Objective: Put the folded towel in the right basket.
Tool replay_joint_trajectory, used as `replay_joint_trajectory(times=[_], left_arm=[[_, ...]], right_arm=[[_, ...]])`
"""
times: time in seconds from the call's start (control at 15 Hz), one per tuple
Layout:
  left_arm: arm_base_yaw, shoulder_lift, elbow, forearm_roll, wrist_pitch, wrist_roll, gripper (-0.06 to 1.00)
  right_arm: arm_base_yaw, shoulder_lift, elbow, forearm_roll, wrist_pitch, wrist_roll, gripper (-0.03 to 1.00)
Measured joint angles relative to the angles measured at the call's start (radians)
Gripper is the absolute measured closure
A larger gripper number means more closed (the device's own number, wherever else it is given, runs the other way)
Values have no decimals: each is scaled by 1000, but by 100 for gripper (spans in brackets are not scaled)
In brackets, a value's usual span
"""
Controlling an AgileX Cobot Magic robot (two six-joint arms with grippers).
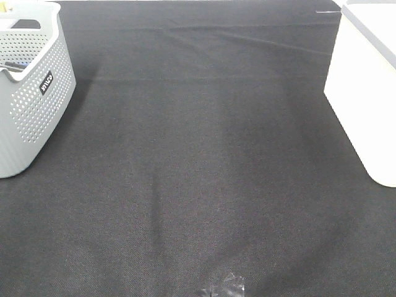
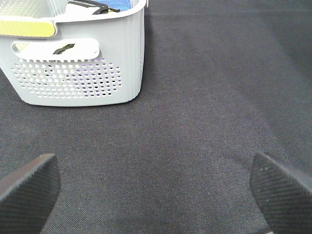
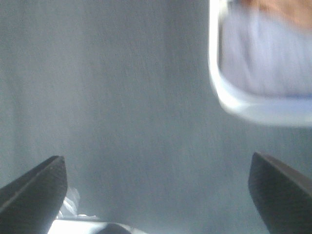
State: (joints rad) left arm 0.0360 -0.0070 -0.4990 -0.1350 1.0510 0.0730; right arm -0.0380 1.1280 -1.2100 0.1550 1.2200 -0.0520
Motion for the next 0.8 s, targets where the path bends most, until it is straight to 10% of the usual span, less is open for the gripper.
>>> replay_joint_trajectory(times=[0.8], left_arm=[[0,0,0,0,0,0,-5]], right_arm=[[0,-799,571,-155,-111,19,0]])
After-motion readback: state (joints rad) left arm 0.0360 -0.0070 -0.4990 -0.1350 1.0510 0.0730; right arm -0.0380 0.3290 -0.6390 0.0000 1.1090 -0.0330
